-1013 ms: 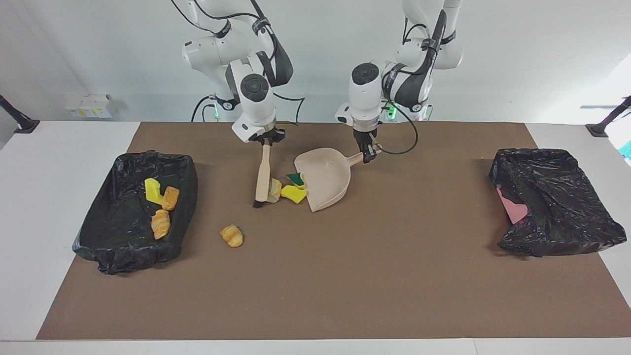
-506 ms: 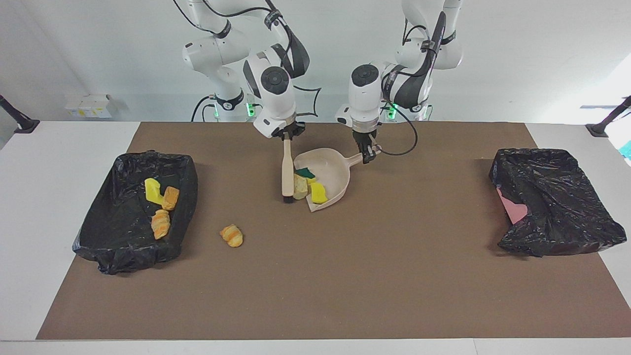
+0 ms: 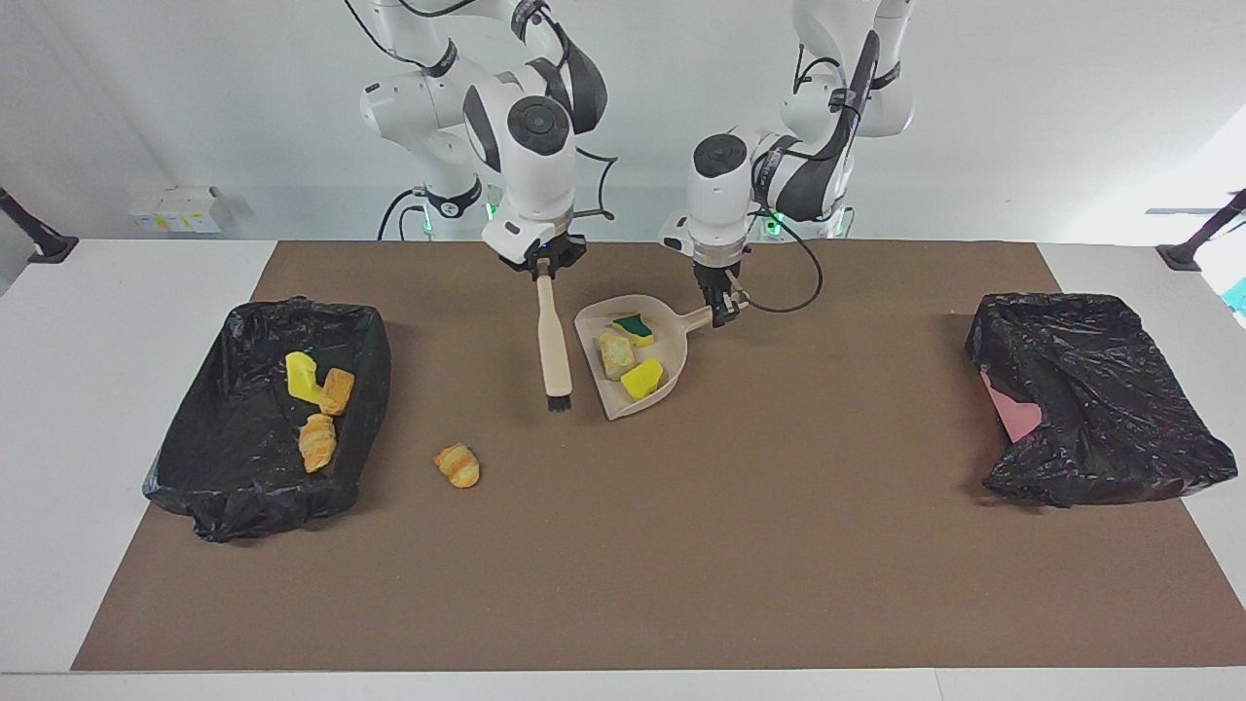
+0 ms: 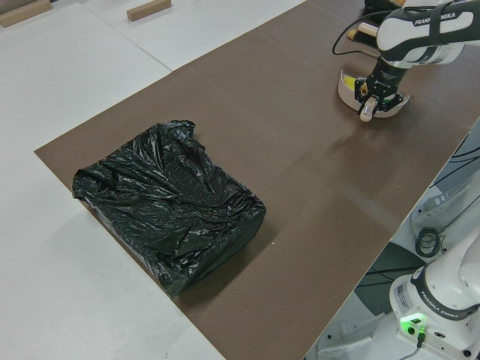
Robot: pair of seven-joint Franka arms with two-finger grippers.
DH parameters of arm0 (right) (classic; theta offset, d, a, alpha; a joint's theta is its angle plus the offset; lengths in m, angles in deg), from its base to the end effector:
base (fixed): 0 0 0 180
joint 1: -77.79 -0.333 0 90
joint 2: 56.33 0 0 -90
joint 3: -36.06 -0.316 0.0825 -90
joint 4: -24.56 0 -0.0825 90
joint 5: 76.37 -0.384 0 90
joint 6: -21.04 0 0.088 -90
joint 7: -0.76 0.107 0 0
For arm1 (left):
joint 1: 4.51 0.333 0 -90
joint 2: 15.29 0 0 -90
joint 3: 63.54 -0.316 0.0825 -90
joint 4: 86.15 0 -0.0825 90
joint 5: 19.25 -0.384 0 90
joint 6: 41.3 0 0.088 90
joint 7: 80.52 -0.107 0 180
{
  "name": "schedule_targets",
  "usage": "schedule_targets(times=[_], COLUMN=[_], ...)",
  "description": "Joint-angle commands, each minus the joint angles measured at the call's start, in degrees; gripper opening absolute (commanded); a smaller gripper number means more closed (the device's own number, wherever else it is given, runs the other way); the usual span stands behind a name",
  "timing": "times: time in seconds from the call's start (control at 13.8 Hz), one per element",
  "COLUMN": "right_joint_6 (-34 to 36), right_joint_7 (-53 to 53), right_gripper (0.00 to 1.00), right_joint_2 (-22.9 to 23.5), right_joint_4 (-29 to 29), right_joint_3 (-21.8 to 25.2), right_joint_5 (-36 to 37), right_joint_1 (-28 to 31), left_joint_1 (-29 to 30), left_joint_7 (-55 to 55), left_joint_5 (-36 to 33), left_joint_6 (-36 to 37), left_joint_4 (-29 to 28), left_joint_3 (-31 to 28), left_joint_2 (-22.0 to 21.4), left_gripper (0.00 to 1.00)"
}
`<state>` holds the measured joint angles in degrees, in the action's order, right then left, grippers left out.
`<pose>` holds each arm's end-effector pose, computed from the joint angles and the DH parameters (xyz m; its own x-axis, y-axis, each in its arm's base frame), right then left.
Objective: Sweep and dump trash in bin
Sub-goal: 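Sweep the bread crust into the dustpan with the right gripper's brush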
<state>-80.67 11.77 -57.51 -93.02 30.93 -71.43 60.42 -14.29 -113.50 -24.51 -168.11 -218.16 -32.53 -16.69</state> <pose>0.4784 0.1902 0.4282 0.9501 0.2057 -0.2346 0.2395 -0.9627 0.1261 0.3811 -0.3250 0.3494 0.2246 -0.9688 -0.1053 -0.9744 -0.2227 -0.0293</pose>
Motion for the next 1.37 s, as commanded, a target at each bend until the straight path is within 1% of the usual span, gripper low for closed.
schedule_targets(times=[0.0,0.14,0.22,0.43,0.51,0.58,0.65,0.8,0.94,1.16,1.3], right_joint_6=[0.3,-2.2,-3.7,-7.1,-7.6,-9.5,-10.2,-10.4,-9.7,-7.8,-6.2], right_joint_7=[-7.9,-14.4,-16.8,-17.9,-18.0,-17.9,-18.0,-17.6,-17.2,-17.1,-16.1], right_gripper=[0.0,0.0,0.0,0.0,0.0,0.0,0.0,0.0,0.0,0.0,0.0], right_joint_2=[5.5,8.2,9.3,12.5,14.1,15.3,15.8,17.8,18.5,18.1,16.9], right_joint_4=[7.0,9.3,9.8,10.3,11.6,12.8,12.9,12.8,11.9,11.0,9.3], right_joint_3=[-0.5,-0.4,-0.5,-0.4,-0.4,-0.4,-0.4,-0.4,-1.0,-1.0,-1.0], right_joint_5=[6.8,8.6,10.5,14.1,15.6,16.1,18.2,19.1,17.7,9.2,2.2], right_joint_1=[5.7,10.6,11.8,13.1,13.5,14.4,16.0,15.6,15.0,11.0,8.5], left_joint_1=[-0.7,-0.8,-1.0,-1.2,-1.2,-1.2,-1.3,-2.4,-2.5,-2.4,-2.4], left_joint_7=[1.5,3.1,4.2,6.0,6.0,6.4,7.7,12.5,14.3,14.3,14.2], left_joint_5=[0.7,0.7,0.7,0.5,0.2,0.0,-0.3,-4.4,-5.9,-5.9,-5.9], left_joint_6=[-1.4,-1.3,-1.1,-1.2,-1.1,-1.1,-1.0,-0.3,0.2,0.2,0.2], left_joint_4=[-0.4,-0.4,-0.5,-0.7,-0.7,-0.7,-0.7,-0.6,-0.7,-0.6,-0.5], left_joint_3=[-0.5,-0.5,-0.5,-0.5,-0.5,-0.5,-0.4,-0.3,0.0,0.1,0.2], left_joint_2=[0.2,0.2,0.1,-0.8,-1.0,-1.1,-1.3,-1.9,-1.9,-1.9,-1.7], left_gripper=[0.0,0.0,0.0,0.0,0.0,0.0,0.0,0.0,0.0,0.0,0.0])
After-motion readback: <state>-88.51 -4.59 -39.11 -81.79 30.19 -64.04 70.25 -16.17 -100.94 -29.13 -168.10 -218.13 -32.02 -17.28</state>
